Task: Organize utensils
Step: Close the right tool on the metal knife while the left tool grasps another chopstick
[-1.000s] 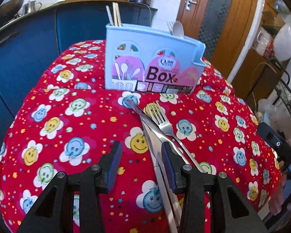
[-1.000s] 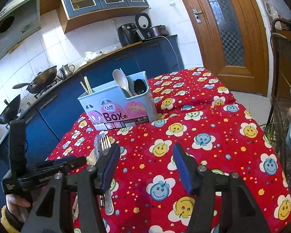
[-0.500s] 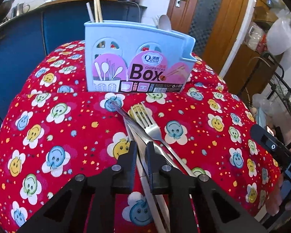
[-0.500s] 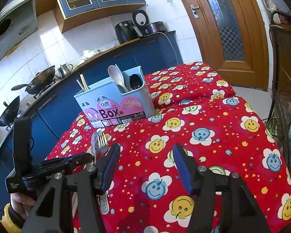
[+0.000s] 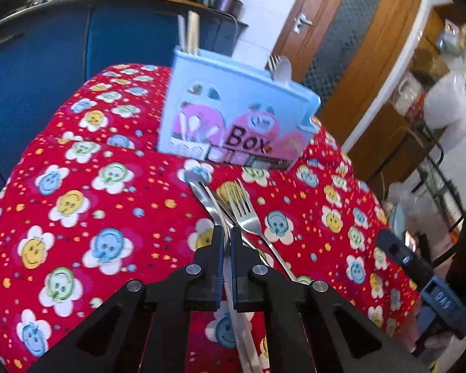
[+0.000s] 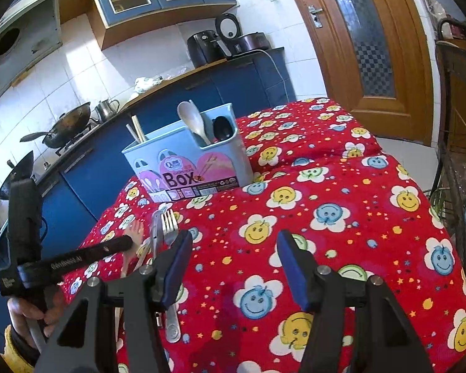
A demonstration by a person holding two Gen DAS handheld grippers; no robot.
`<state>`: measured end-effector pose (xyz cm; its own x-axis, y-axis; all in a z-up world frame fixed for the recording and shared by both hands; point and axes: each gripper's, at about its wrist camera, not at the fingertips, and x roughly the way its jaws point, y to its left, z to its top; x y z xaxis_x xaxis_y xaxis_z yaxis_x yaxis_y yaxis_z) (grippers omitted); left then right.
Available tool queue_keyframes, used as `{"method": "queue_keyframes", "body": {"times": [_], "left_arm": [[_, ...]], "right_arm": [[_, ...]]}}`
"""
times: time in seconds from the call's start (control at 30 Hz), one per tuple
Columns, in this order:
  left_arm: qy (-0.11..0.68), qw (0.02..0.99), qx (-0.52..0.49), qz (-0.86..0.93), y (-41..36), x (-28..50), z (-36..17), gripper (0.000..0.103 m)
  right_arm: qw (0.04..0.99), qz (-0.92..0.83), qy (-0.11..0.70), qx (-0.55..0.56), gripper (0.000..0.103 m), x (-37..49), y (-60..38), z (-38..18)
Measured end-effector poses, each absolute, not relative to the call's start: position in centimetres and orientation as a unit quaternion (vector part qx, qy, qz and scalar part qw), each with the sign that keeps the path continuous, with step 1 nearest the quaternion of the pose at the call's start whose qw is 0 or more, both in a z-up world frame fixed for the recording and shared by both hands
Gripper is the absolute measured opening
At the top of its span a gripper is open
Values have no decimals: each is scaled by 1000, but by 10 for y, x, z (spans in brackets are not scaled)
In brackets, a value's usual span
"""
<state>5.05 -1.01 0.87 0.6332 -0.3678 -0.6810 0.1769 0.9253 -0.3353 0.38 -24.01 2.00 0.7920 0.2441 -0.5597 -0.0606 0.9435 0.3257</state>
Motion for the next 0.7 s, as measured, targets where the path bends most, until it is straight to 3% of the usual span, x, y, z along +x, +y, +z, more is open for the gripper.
{"method": "queue_keyframes", "body": {"times": [0.4, 0.7], "left_arm": [[346, 910, -180, -138, 47, 41, 32, 4], [296, 933, -169, -119, 78, 28, 56, 4]], "right_arm": [[930, 119, 337, 88, 60, 16, -193, 30], [910, 151, 384, 41, 58, 31, -152, 23]]}}
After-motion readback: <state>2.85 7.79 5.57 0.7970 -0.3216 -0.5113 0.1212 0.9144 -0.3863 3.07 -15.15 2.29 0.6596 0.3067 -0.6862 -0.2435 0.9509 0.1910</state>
